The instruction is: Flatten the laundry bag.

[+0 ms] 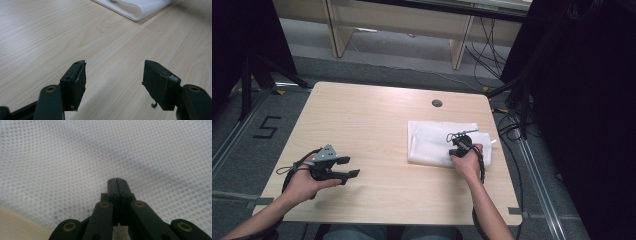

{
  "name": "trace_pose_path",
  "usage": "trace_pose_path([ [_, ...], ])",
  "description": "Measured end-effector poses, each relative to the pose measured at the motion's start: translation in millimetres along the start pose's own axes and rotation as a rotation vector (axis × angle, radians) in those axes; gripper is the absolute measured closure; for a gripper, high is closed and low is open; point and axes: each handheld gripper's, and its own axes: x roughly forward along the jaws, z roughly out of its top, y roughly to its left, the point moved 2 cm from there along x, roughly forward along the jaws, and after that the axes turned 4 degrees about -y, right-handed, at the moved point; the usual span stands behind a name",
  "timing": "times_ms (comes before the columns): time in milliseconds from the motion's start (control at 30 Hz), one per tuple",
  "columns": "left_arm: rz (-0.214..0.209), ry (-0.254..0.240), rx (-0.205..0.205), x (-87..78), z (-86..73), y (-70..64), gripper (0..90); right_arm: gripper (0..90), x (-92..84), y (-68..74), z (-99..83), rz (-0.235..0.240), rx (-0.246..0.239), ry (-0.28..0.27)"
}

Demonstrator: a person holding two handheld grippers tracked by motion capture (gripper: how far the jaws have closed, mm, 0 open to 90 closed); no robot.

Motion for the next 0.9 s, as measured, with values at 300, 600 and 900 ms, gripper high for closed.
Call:
trace_pose_path([
  [300,-0.002,0.001,0.005,0.8,0.1,-1.6,34.8,90.0,0.0,8.1,-1.5,0.026,-0.062,-0.003],
  [600,-0.006,0.002,0.010,0.4,0.3,-2.2,34.6,90.0,-0.5,23.6,-6.0,0.078,-0.108,-0.022],
  [900,-0.013,0.000,0.010,0.7,0.2,-2.9,34.6,90.0,-1.0,36.6,-7.8,0.105,-0.121,-0.023],
])
